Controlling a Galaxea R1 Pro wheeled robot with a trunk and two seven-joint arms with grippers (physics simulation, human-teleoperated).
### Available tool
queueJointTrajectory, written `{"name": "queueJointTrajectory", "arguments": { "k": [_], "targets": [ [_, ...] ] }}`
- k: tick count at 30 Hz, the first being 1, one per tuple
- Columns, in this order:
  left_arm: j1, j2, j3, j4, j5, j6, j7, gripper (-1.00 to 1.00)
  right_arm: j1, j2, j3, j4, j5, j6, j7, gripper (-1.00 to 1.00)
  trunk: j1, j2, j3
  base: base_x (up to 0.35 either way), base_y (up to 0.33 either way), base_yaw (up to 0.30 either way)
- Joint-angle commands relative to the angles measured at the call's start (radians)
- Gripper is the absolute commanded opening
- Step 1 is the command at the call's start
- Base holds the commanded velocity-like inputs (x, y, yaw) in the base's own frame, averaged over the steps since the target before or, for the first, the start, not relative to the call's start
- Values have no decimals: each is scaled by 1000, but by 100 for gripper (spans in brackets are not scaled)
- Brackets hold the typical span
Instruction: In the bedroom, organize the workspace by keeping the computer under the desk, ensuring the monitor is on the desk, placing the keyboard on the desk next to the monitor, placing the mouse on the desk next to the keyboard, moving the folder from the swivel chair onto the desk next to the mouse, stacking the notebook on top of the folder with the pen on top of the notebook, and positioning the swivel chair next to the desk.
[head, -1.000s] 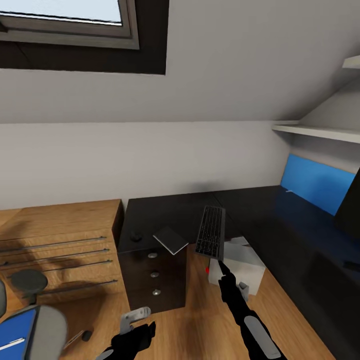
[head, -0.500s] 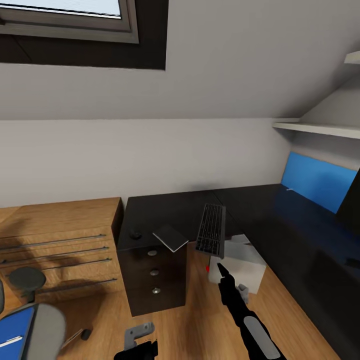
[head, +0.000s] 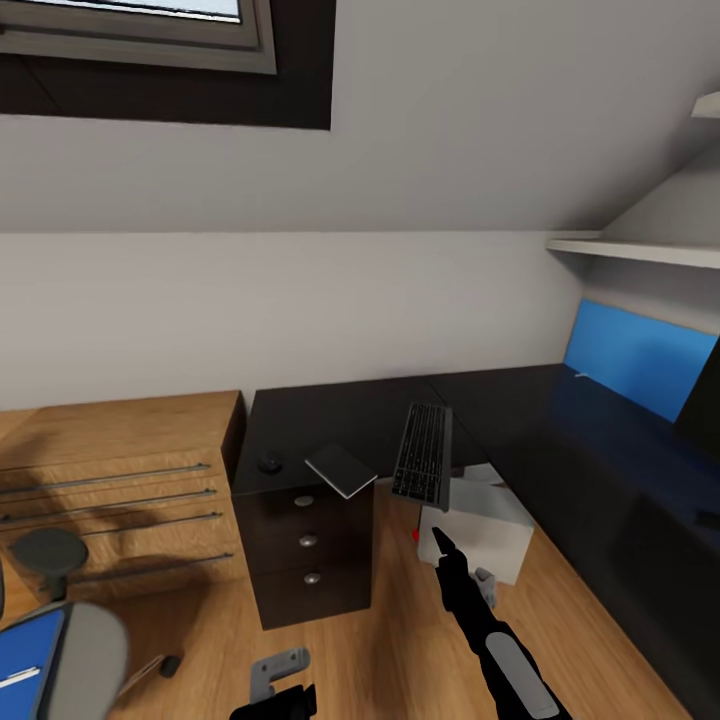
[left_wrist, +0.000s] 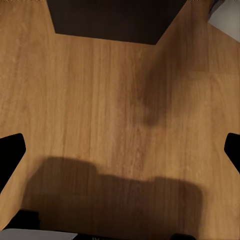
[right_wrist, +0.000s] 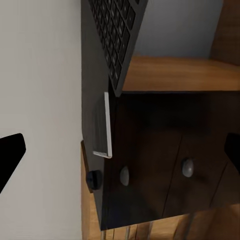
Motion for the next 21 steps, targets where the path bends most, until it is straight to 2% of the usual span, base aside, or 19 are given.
{"name": "queueJointTrajectory", "arguments": {
  "k": [1, 21],
  "targets": [
    [0, 0, -1, -2, 9, 1, 8, 100, 0, 0, 0, 0, -10, 4, 3, 100, 4, -8, -4, 0, 0, 0],
    [0, -2, -3, -5, 8, 0, 9, 100, 0, 1, 0, 0, -10, 4, 4, 100, 81, -148, -67, 0, 0, 0]
  ]
}}
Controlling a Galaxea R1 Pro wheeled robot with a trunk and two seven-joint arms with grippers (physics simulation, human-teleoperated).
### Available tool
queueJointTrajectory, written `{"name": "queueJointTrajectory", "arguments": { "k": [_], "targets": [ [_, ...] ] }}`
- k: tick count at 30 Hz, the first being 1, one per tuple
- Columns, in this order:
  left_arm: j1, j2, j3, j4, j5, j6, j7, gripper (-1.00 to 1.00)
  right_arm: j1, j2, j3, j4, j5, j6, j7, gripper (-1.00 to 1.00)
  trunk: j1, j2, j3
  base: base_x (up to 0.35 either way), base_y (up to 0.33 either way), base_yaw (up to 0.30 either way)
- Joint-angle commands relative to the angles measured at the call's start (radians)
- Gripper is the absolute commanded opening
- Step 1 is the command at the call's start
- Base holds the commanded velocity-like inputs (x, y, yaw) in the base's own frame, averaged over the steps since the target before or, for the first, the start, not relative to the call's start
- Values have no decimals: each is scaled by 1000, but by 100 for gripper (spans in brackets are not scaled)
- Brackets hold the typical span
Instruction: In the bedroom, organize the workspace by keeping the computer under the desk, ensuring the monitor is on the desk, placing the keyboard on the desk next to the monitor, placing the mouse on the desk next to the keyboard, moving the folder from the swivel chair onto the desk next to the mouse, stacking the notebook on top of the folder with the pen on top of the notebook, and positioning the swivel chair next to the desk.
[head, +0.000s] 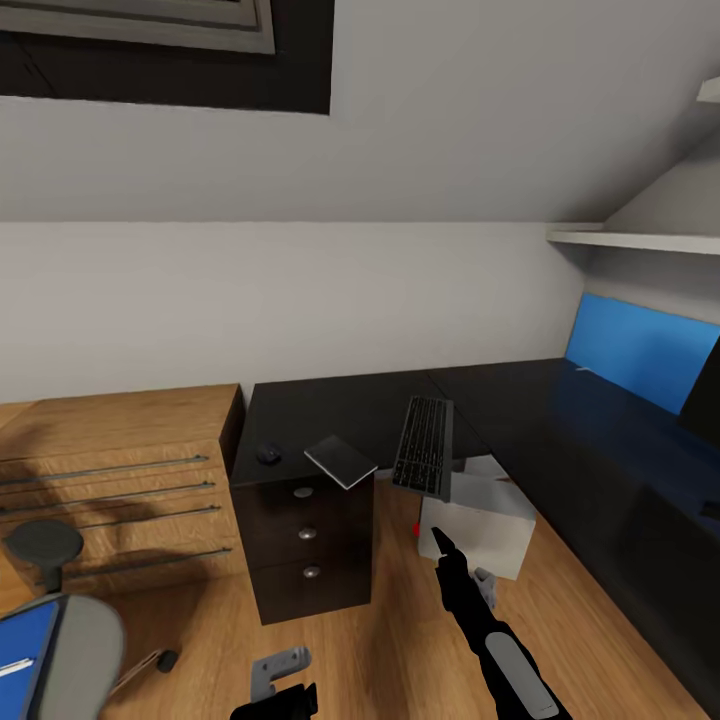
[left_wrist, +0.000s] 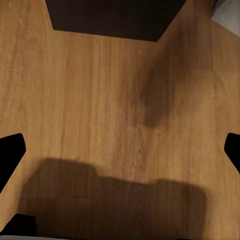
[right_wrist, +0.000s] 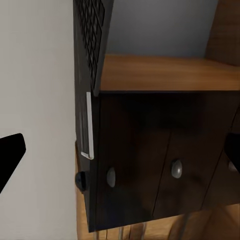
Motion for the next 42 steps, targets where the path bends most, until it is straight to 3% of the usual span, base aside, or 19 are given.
{"name": "queueJointTrajectory", "arguments": {
  "k": [1, 12, 15, 22, 29, 42],
  "targets": [
    [0, 0, -1, -2, 9, 1, 8, 100, 0, 0, 0, 0, -11, 4, 3, 100, 4, -8, -4, 0, 0, 0],
    [0, 0, -2, -3, 9, 1, 8, 100, 0, -1, 6, -10, -9, 5, 10, 100, 46, -85, -39, 0, 0, 0],
    [0, 1, -2, -3, 9, 1, 8, 100, 0, -2, 29, -28, -9, 5, 12, 100, 58, -106, -48, 0, 0, 0],
    [0, 1, -2, -3, 9, 1, 8, 100, 1, -7, 37, -70, -9, 5, 16, 100, 58, -106, -48, 0, 0, 0],
    [0, 4, -1, -3, 9, 1, 5, 100, 1, -9, 38, -78, -9, 5, 53, 100, 58, -106, -48, 0, 0, 0],
    [0, 5, 0, -2, 9, 1, 5, 100, 1, -5, 38, -77, -11, 5, 60, 100, 58, -106, -48, 0, 0, 0]
  ]
}}
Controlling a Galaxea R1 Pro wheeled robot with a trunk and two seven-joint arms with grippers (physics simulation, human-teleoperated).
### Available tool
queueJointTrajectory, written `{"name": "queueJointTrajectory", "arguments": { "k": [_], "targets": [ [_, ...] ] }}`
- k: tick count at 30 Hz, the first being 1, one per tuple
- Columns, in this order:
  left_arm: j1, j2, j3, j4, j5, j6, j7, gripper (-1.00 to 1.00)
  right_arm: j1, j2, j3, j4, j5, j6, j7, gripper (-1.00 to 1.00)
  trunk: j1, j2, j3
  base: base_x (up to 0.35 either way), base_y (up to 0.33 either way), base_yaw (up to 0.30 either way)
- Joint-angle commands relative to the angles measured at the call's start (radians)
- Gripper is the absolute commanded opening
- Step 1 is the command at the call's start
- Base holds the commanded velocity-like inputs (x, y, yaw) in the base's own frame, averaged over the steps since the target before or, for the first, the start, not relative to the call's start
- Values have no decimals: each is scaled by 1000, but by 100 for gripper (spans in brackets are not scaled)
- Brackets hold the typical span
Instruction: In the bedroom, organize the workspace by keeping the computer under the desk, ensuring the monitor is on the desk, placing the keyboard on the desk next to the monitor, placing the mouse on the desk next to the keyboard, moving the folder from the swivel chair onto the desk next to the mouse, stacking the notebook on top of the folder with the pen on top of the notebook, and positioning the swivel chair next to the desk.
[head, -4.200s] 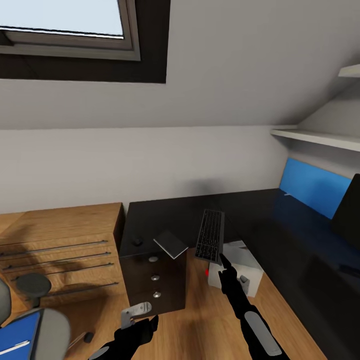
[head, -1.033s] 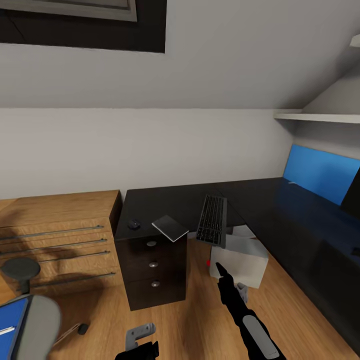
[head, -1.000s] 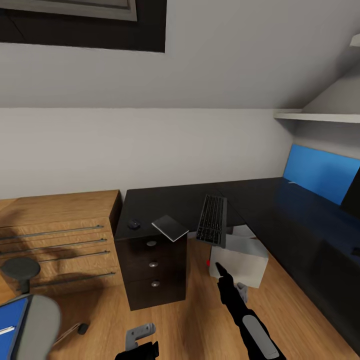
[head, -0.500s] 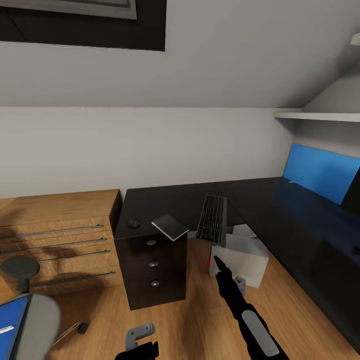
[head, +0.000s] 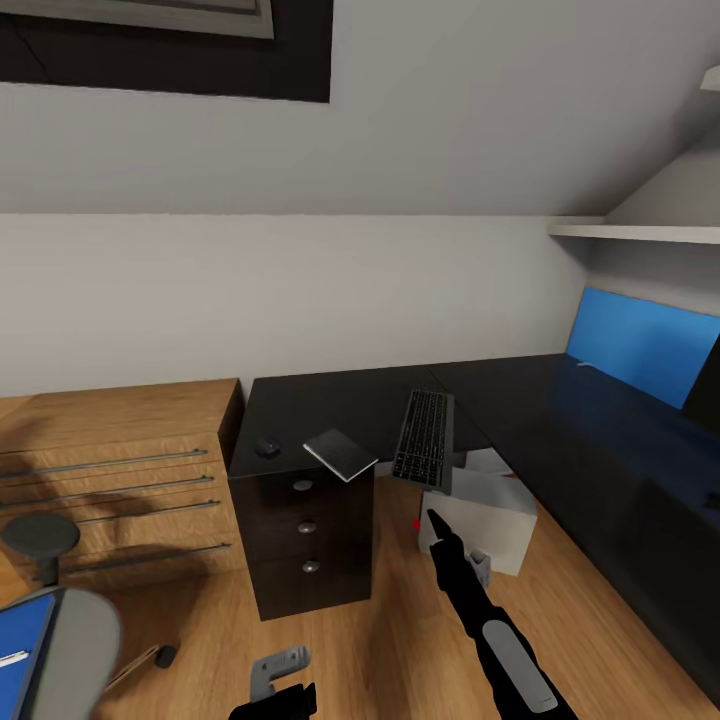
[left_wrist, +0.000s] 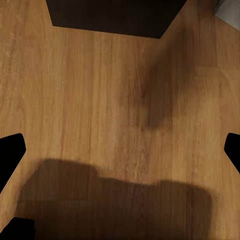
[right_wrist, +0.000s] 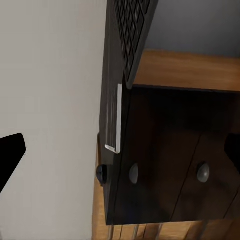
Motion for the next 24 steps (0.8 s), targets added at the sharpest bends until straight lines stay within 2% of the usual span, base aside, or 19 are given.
{"name": "queueJointTrajectory", "arguments": {
  "k": [1, 8, 19, 24],
  "targets": [
    [0, 0, -1, -2, 9, 1, 8, 100, 0, 1, 0, 0, -11, 5, 3, 100, 0, 0, -1, 0, 0, 0],
    [0, 0, -2, -1, 8, 0, 10, 100, 0, 1, 6, 2, -13, 7, 3, 100, 0, 0, -1, 91, 0, 0],
    [0, 1, -1, -1, 8, 0, 10, 100, 0, 1, 6, 5, -13, 8, 4, 100, 0, 0, -1, 284, 0, 0],
    [0, 2, -1, -1, 7, 0, 10, 100, 0, 1, 6, 5, -12, 6, 4, 100, 0, 0, -1, 128, 0, 0]
  ]
}}
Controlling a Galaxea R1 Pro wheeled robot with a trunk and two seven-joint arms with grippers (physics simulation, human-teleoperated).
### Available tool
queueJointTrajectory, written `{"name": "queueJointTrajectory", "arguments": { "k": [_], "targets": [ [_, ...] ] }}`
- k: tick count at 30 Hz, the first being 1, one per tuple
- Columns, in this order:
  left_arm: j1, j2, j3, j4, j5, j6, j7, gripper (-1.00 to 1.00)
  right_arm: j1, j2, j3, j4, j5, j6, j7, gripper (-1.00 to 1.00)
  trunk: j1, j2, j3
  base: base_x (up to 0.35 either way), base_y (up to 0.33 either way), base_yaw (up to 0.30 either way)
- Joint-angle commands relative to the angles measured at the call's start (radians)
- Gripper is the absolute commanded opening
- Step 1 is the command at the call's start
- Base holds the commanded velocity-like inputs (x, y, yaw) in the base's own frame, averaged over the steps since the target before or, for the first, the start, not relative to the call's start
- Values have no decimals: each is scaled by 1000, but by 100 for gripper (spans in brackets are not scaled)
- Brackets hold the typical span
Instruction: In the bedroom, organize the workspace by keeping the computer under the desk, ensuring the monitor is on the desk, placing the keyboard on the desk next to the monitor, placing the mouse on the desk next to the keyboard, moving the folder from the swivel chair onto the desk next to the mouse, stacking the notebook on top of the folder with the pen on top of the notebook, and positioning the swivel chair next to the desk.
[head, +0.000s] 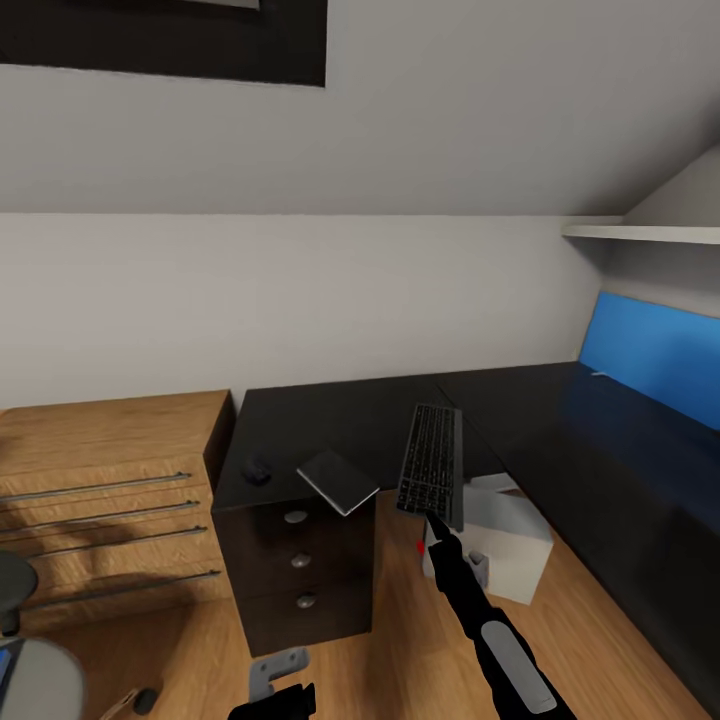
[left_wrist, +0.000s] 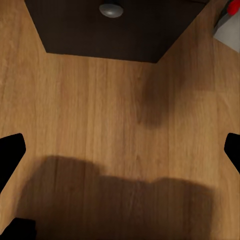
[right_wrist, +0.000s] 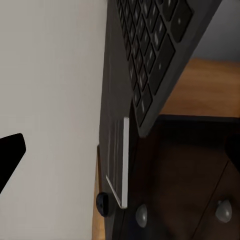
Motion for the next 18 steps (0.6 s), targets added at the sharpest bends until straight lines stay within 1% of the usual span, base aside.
{"name": "queueJointTrajectory", "arguments": {
  "k": [1, 10, 15, 18],
  "targets": [
    [0, 0, -1, -2, 9, 1, 8, 100, 0, 0, 0, 0, -10, 4, 3, 100, 0, 0, -1, 51, 0, 0],
    [0, 0, 1, -2, 10, 1, 8, 100, 0, 0, -1, 3, -9, 3, 3, 100, 0, 0, -1, 30, 0, 0],
    [0, 0, 0, -3, 10, -1, 8, 100, 0, -1, -2, 3, -9, 3, 3, 100, 0, 0, -1, 191, 0, 0],
    [0, 0, 0, -4, 10, -6, 8, 100, 0, -1, -2, 3, -10, 3, 3, 100, 0, 0, -1, 124, 0, 0]
  ]
}}
